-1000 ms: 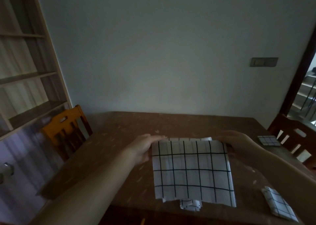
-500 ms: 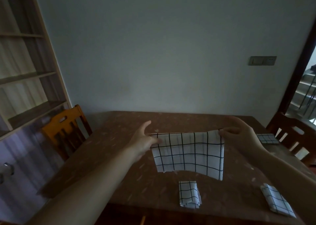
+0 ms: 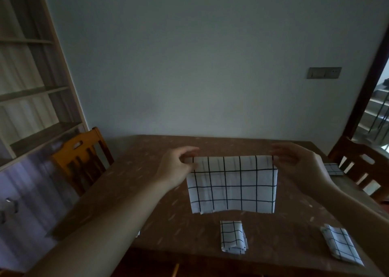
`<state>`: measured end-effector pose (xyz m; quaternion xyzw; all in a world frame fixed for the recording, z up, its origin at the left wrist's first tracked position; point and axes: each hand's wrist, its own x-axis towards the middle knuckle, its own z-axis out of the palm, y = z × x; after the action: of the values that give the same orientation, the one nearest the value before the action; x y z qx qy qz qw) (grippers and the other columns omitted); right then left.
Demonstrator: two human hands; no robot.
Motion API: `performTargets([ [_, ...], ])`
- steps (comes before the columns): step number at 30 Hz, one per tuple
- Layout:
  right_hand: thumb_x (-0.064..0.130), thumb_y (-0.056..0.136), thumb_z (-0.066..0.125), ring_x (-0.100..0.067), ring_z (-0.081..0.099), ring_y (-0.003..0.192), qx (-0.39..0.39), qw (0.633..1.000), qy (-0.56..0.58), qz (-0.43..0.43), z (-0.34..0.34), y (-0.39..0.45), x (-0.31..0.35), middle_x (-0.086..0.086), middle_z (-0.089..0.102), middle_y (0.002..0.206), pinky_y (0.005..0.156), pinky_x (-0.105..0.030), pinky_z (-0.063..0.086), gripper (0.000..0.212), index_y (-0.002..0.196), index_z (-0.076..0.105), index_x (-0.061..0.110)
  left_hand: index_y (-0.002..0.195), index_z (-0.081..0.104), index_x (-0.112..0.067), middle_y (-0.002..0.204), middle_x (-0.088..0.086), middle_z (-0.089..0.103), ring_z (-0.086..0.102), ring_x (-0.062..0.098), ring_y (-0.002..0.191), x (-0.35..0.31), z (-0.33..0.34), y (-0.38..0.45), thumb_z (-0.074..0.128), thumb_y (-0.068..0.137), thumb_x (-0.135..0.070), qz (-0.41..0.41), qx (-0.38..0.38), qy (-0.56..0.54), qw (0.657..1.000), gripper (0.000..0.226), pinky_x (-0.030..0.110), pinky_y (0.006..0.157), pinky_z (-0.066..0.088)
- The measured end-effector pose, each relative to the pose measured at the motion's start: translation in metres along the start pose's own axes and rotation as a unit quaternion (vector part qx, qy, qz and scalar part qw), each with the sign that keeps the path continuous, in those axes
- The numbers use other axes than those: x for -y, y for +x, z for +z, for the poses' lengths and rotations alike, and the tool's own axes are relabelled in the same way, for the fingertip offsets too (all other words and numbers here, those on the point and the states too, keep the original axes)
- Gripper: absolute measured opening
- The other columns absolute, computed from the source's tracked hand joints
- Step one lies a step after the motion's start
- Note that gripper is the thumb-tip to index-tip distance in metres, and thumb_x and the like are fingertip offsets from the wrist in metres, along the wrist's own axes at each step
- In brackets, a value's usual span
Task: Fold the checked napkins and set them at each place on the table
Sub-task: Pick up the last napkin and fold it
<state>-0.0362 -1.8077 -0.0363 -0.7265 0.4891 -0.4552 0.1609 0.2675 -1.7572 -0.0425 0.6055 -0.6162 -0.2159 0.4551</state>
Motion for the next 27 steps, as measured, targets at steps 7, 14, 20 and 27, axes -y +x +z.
performTargets([
  [7,0.014,0.078,0.079,0.006,0.061,0.071,0.004,1.000,-0.031,-0.002,0.002,-0.002,-0.003,0.018,0.064,0.079,0.065,-0.011,0.042,0.020,0.096,0.075,0.020,0.117,0.069,-0.019,0.109,-0.009,0.070,0.061,-0.009,0.095,-0.006,-0.005,0.006,0.068,0.088,-0.006,0.042,-0.010,-0.011,0.999,0.031,0.000,0.082,0.044],
  [14,0.008,0.080,0.075,0.006,0.065,0.067,-0.037,0.986,0.139,0.080,0.002,0.007,-0.005,0.010,0.070,0.088,0.055,-0.011,0.049,0.021,0.096,0.072,0.022,0.099,0.070,-0.034,0.099,-0.009,0.074,0.067,0.006,0.100,-0.003,-0.006,0.012,0.077,0.080,-0.008,-0.034,-0.054,-0.129,0.990,0.033,0.028,0.094,0.050],
  [20,0.003,0.081,0.072,0.008,0.067,0.077,-0.016,0.984,0.162,0.066,0.000,0.012,-0.012,0.012,0.074,0.087,0.062,-0.004,0.049,0.023,0.100,0.074,0.018,0.098,0.071,-0.031,0.102,-0.005,0.072,0.064,0.012,0.105,-0.004,-0.007,0.016,0.082,0.074,-0.010,-0.045,-0.069,-0.150,0.985,0.034,0.027,0.091,0.051],
  [27,0.005,0.086,0.067,0.004,0.068,0.073,0.008,0.990,0.136,0.045,-0.010,0.012,-0.012,0.014,0.073,0.084,0.058,-0.009,0.052,0.022,0.090,0.074,0.026,0.092,0.073,-0.028,0.092,-0.005,0.075,0.070,0.004,0.090,-0.009,-0.009,0.015,0.080,0.074,-0.003,-0.019,-0.054,-0.153,0.987,0.031,0.019,0.079,0.053],
])
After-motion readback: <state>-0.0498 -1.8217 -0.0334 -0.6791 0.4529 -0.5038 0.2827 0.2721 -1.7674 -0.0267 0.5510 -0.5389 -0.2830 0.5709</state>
